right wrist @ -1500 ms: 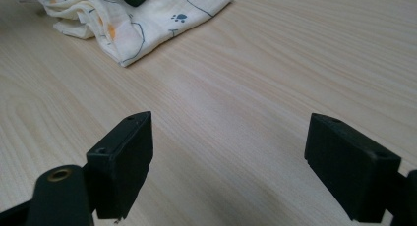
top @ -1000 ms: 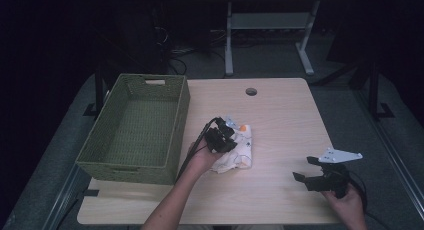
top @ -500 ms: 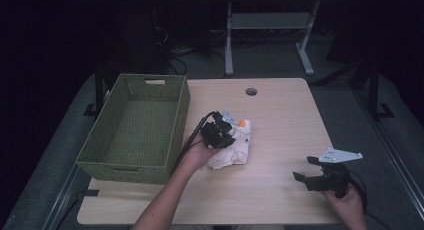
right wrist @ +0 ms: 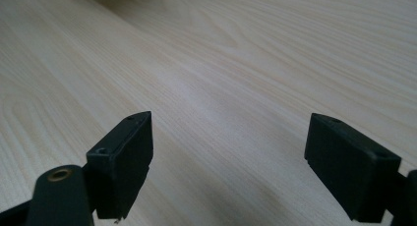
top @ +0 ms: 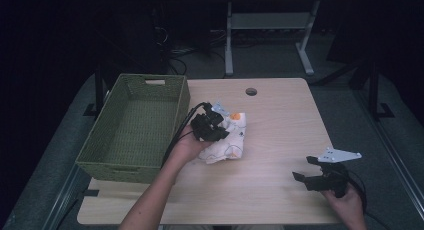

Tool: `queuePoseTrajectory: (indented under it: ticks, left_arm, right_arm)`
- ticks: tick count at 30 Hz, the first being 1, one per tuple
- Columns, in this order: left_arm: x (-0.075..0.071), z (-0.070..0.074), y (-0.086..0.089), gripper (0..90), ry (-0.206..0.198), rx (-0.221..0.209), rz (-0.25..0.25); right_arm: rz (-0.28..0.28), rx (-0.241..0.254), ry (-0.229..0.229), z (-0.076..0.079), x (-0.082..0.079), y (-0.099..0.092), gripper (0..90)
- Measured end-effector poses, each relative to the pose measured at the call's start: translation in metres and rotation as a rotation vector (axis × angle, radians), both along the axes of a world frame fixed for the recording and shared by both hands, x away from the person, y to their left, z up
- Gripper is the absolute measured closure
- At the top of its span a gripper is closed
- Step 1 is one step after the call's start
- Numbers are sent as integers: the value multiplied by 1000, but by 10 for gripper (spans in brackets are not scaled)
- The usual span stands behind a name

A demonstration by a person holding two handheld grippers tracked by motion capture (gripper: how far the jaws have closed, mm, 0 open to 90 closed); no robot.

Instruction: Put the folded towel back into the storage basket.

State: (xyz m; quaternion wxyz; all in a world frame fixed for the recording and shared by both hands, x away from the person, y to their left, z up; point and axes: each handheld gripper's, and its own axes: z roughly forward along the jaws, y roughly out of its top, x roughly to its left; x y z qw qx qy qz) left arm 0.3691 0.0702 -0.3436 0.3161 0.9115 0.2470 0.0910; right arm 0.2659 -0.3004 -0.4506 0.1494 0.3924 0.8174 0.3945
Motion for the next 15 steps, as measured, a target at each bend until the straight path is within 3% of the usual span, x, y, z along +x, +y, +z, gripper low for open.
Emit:
queuePoseTrajectory:
  ticks: [15]
  left_arm:
    - [5,26,27,833,5,-5,15]
  right_arm:
    - [4,-9,2,-2,2,1,181]
